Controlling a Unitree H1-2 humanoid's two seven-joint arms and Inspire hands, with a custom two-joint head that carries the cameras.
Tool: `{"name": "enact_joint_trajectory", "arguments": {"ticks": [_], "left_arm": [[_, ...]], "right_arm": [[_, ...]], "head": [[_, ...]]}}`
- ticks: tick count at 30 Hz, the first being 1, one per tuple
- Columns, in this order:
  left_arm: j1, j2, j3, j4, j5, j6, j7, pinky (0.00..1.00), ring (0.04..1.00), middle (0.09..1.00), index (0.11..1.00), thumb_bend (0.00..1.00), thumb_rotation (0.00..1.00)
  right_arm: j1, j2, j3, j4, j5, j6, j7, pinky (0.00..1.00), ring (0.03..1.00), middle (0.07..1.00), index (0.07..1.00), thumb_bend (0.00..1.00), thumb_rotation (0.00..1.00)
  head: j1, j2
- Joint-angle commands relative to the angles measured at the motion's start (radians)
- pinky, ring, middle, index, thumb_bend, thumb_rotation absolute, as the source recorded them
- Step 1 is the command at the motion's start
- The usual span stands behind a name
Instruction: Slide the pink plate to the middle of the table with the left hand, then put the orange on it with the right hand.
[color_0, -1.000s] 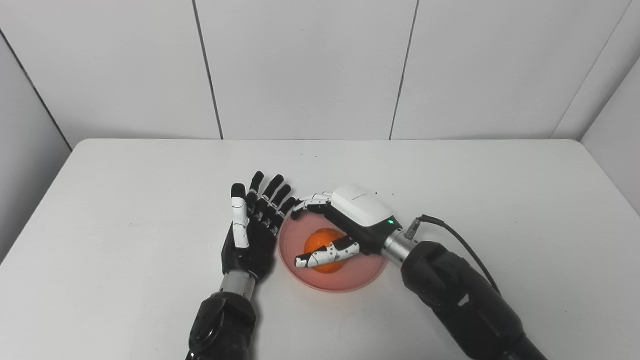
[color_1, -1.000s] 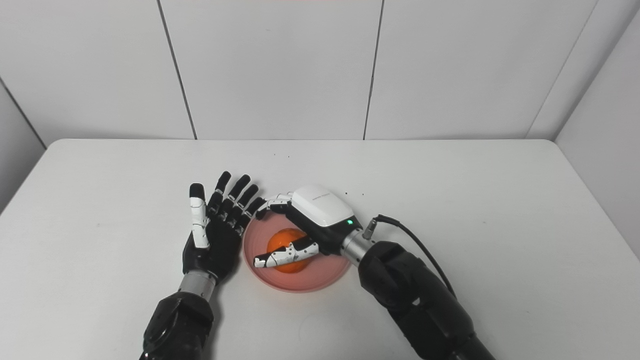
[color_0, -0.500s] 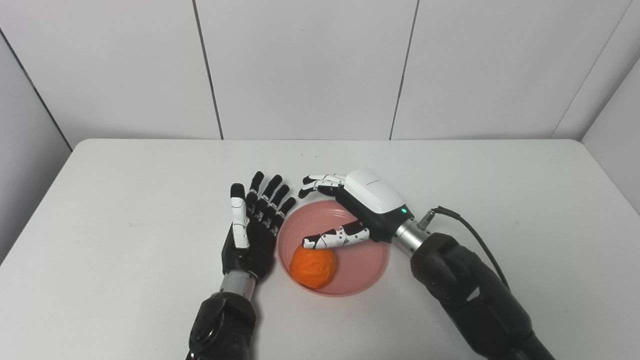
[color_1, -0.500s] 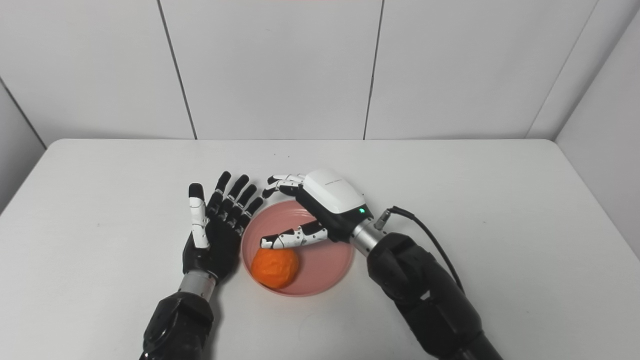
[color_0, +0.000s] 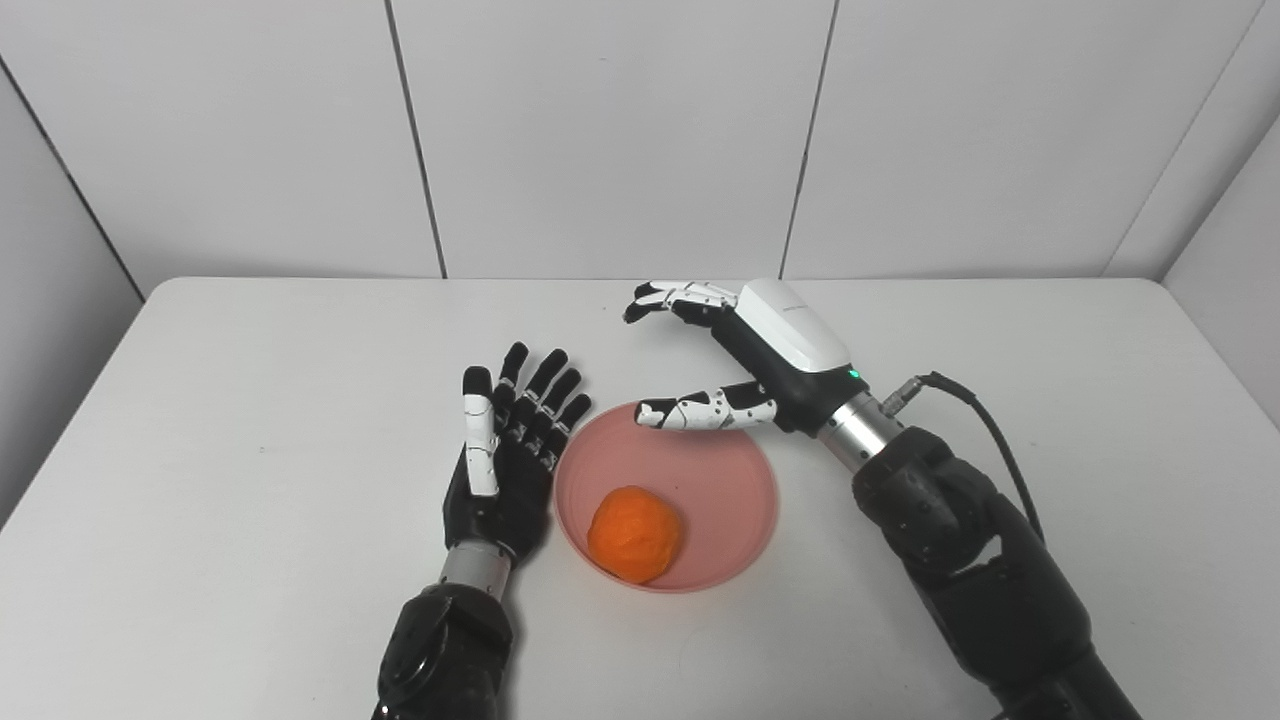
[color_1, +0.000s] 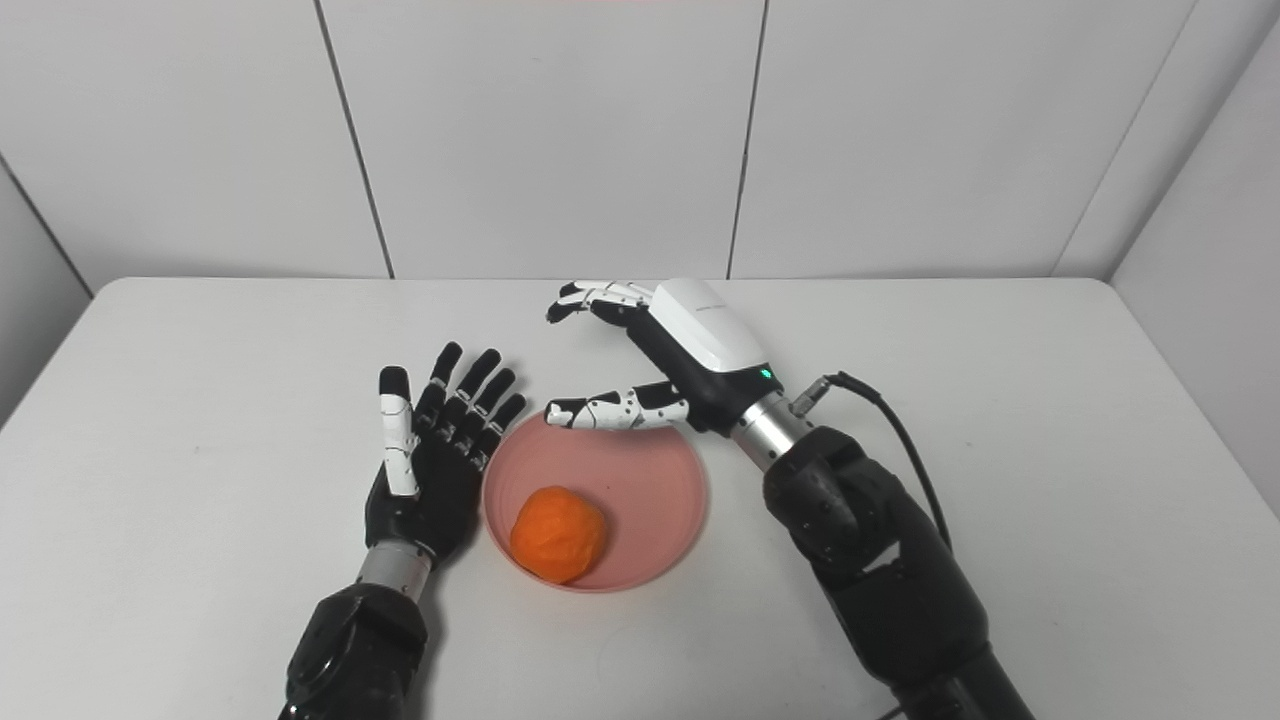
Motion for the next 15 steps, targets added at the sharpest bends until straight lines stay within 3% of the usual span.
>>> {"name": "enact_joint_trajectory", "arguments": {"ticks": [1,6,9,11,15], "left_arm": [[0.032,-0.006,0.015,0.033,0.010,0.075,0.057,0.96,0.903,0.889,1.000,0.86,0.78],[0.011,0.001,0.026,0.032,0.013,0.068,0.062,0.96,0.899,0.884,1.000,0.86,0.79],[-0.005,0.011,0.026,0.038,0.033,0.043,0.061,0.95,0.896,0.887,1.000,0.86,0.79],[-0.022,0.030,0.014,0.054,0.077,-0.011,0.052,0.95,0.900,0.889,1.000,0.85,0.82],[-0.066,0.066,-0.002,0.124,0.198,-0.188,0.056,0.96,0.899,0.907,1.000,0.87,0.77]], "right_arm": [[-0.006,0.029,-0.049,-0.001,0.100,0.005,-0.024,0.78,0.836,0.821,0.760,0.84,0.95],[0.025,0.069,-0.114,0.023,0.196,0.060,-0.028,0.76,0.822,0.832,0.784,0.85,0.98],[0.037,0.098,-0.152,0.060,0.246,0.045,-0.053,0.74,0.793,0.833,0.803,0.82,1.00],[0.042,0.116,-0.179,0.090,0.293,0.035,-0.066,0.75,0.805,0.844,0.810,0.74,0.99],[0.050,0.142,-0.211,0.135,0.317,0.047,-0.108,0.77,0.811,0.856,0.813,0.76,1.00]], "head": [[0.000,0.000],[0.002,0.002],[0.004,0.003],[0.003,0.004],[0.003,0.002]]}}
